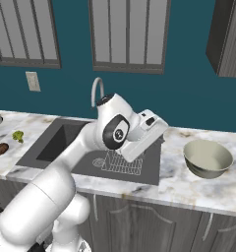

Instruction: Remove the broccoli and potato from the sink. Then move the bowl and cup from the counter to the sink for washing.

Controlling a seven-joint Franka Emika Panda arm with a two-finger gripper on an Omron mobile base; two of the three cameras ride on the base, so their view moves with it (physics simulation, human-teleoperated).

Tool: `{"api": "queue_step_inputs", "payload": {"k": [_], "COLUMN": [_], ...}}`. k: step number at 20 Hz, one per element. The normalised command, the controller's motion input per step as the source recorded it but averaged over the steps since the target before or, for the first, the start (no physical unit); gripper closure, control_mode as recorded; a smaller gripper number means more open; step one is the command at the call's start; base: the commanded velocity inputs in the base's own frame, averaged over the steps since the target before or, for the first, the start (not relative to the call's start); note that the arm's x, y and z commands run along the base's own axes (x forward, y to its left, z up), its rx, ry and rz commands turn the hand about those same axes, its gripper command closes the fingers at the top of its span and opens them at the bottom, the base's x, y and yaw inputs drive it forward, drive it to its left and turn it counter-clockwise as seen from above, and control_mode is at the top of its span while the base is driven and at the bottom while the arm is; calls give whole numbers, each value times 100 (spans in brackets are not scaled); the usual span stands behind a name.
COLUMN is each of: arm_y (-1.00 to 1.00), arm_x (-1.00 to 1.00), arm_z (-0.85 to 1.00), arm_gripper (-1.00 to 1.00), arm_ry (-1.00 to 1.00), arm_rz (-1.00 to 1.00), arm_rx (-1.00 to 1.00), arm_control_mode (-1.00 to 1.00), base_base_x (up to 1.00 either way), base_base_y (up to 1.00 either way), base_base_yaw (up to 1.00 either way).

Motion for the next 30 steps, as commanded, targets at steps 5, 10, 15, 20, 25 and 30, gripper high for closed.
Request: {"api": "queue_step_inputs", "payload": {"k": [5, 10, 15, 20, 25, 30], "arm_y": [-15, -13, -10, -5, -2, -8], "arm_x": [14, 15, 11, 8, 8, 10], "arm_z": [-14, -13, -11, -13, -14, -14], "arm_gripper": [-100, -100, -100, -100, -100, -100], "arm_ry": [0, 0, 0, 0, 0, 0], "arm_rz": [0, 0, 0, 0, 0, 0], "arm_rx": [0, 0, 3, 7, 6, 3], "arm_control_mode": [-100, -100, -100, -100, -100, -100], "base_base_x": [0, 0, 0, 0, 0, 0], "base_base_y": [0, 0, 0, 0, 0, 0], "base_base_yaw": [0, 0, 0, 0, 0, 0]}}
